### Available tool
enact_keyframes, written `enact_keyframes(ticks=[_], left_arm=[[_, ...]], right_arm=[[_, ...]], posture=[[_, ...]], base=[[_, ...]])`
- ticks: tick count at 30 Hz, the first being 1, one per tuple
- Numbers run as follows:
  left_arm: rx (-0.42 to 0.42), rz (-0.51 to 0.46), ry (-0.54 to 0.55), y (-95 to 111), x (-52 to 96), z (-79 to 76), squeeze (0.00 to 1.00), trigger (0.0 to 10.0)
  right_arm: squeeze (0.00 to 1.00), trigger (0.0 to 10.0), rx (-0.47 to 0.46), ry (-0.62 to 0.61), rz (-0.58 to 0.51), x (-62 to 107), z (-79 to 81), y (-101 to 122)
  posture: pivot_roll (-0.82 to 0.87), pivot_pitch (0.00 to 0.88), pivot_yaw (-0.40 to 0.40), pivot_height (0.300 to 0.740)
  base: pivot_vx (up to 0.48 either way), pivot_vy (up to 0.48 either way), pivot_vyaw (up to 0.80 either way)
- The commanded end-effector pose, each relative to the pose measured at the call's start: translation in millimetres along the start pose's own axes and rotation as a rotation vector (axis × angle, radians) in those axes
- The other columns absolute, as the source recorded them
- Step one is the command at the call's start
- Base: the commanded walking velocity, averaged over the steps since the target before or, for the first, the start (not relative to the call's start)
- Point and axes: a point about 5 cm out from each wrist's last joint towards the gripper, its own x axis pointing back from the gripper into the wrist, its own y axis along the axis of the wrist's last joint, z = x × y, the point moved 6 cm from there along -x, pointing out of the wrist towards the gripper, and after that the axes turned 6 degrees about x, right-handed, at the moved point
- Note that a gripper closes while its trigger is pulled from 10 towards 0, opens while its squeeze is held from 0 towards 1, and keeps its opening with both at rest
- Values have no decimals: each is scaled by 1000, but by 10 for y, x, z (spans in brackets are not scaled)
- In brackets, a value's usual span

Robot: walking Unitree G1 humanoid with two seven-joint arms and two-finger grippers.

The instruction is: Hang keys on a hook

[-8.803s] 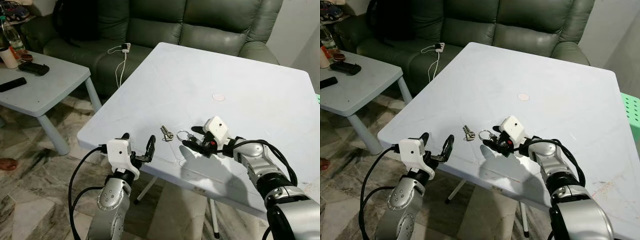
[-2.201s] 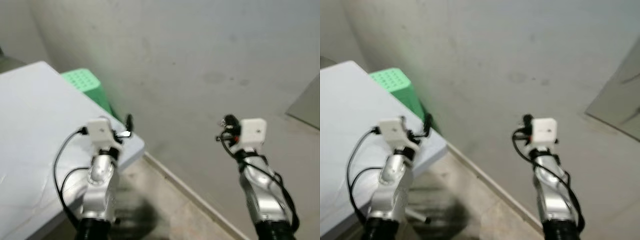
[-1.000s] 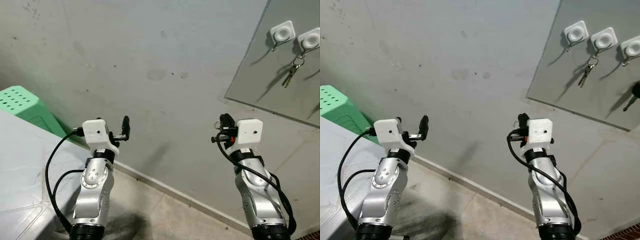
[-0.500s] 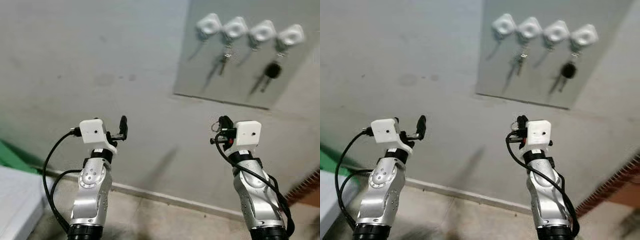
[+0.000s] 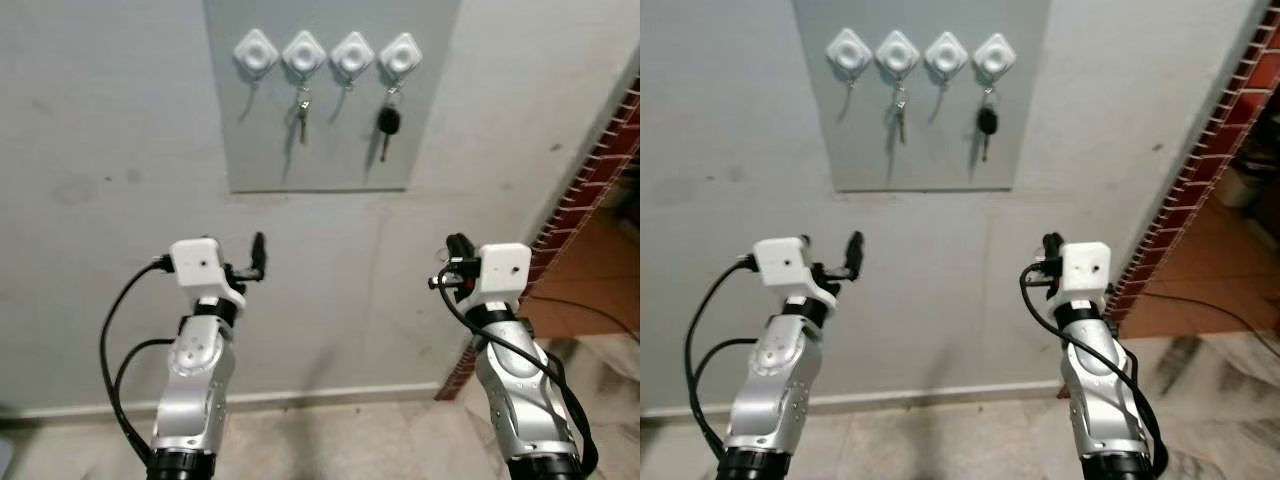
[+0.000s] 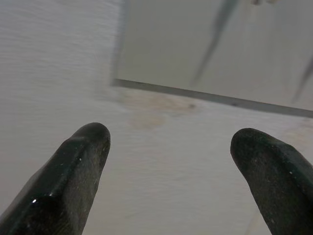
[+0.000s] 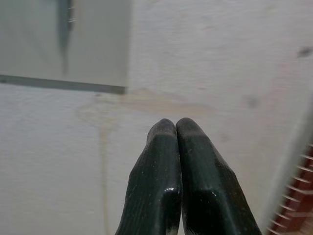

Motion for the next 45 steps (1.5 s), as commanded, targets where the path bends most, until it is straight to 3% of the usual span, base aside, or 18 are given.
enact_keyframes(ticks=[1, 24, 29, 32, 36, 45], left_arm=[[-10, -1, 5, 24, 1, 11, 0, 10000], [-59, 33, -6, -40, -16, -19, 0, 10000], [-30, 42, 0, -61, -24, -18, 0, 10000], [-60, 33, -9, -44, -30, -29, 0, 10000], [21, 35, 5, -48, -32, -32, 0, 10000], [-5, 35, 22, -40, -57, -27, 0, 10000]], right_arm=[[0, 10000, 3, 12, -35, -26, 17, 104], [0, 10000, 25, 18, -28, -23, 32, 96], [0, 10000, 23, 21, -32, -26, 46, 102], [0, 10000, 23, 23, -32, -24, 47, 103], [0, 10000, 31, 25, -30, -18, 43, 97], [0, 10000, 25, 4, -6, -33, 20, 68]], posture=[[16, 10, -35, 740], [8, 1, -36, 740], [7, 0, -33, 740], [5, 0, -34, 740], [4, 0, -34, 740], [-1, 0, -32, 740]], base=[[0, 0, 0], [0, 0, 0], [0, -480, 0], [0, -480, 0], [0, 0, 0], [0, 0, 0]])
